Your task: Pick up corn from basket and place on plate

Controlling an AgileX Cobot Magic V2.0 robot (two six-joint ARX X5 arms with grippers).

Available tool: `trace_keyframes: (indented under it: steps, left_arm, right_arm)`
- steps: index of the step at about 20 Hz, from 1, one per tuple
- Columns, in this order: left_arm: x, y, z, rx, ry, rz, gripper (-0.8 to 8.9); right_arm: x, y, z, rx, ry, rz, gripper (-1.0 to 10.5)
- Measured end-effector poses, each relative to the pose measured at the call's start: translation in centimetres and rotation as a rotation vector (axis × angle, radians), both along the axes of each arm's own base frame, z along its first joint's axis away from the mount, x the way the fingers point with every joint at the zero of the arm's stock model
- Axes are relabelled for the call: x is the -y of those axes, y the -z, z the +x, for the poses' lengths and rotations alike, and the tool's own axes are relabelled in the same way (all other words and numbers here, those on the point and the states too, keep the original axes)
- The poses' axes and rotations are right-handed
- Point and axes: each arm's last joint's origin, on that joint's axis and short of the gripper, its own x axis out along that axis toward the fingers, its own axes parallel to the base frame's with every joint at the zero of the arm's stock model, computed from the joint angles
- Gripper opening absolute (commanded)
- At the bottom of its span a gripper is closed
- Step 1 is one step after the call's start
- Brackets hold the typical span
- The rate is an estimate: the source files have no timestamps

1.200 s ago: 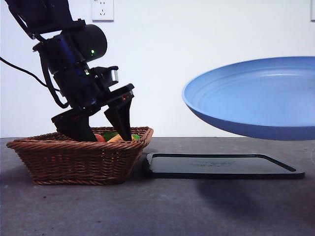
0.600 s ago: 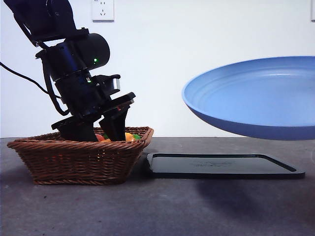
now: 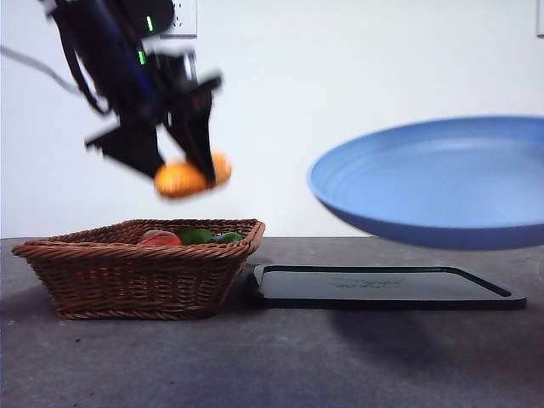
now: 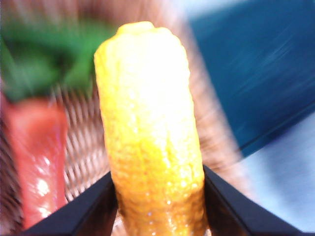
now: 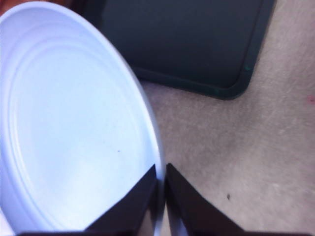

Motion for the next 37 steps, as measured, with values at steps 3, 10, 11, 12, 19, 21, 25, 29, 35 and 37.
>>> trace_keyframes:
  steps: [3,10,11,12,19,21,25,29,35,37]
  left_arm:
    - [-0.2,-3.6,-2.0,0.055,0.09,-0.14,2.05]
    - [4.0,-3.6,-4.6,-0.008,0.323,-0.238,2.05]
    - [4.8,-3.2,-4.9,-0.018,0.352,-0.231,2.05]
    - [5.7,-2.7,-5.1,-0.027,0.385,-0.222,2.05]
    - [9.3,2.3,-4.7,-0.128,0.482,-0.141,2.09]
    - [9.5,2.4,-4.9,-0.127,0.498,-0.139,2.49]
    - [9.6,2.5,-5.0,-0.126,0.51,-0.131,3.22]
    - [9.5,2.5,-5.1,-0.131,0.509,-0.129,3.26]
    - [9.3,1.9,-5.4,-0.131,0.508,-0.129,3.26]
    - [8.8,0.3,-5.8,-0.115,0.508,-0.137,3.26]
  right_arm:
    - [-0.5,1.6,2.4,-0.07,-0.011,0.078,0.0]
    - [-1.4,5.2,6.5,-0.209,-0.007,0.264,0.0]
    - [-1.4,5.4,6.8,-0.217,0.0,0.269,0.0]
    - [-1.5,5.6,6.9,-0.222,0.007,0.273,0.0]
    - [-1.5,5.5,6.9,-0.221,0.002,0.298,0.0]
    - [-1.5,5.5,6.9,-0.221,0.002,0.299,0.0]
    - [-1.5,5.5,6.9,-0.221,0.002,0.298,0.0]
    - [-1.5,5.5,7.0,-0.22,0.003,0.296,0.0]
    - [-1.5,5.5,7.0,-0.212,0.01,0.284,0.0]
    - [-1.4,5.5,7.2,-0.195,0.017,0.275,0.0]
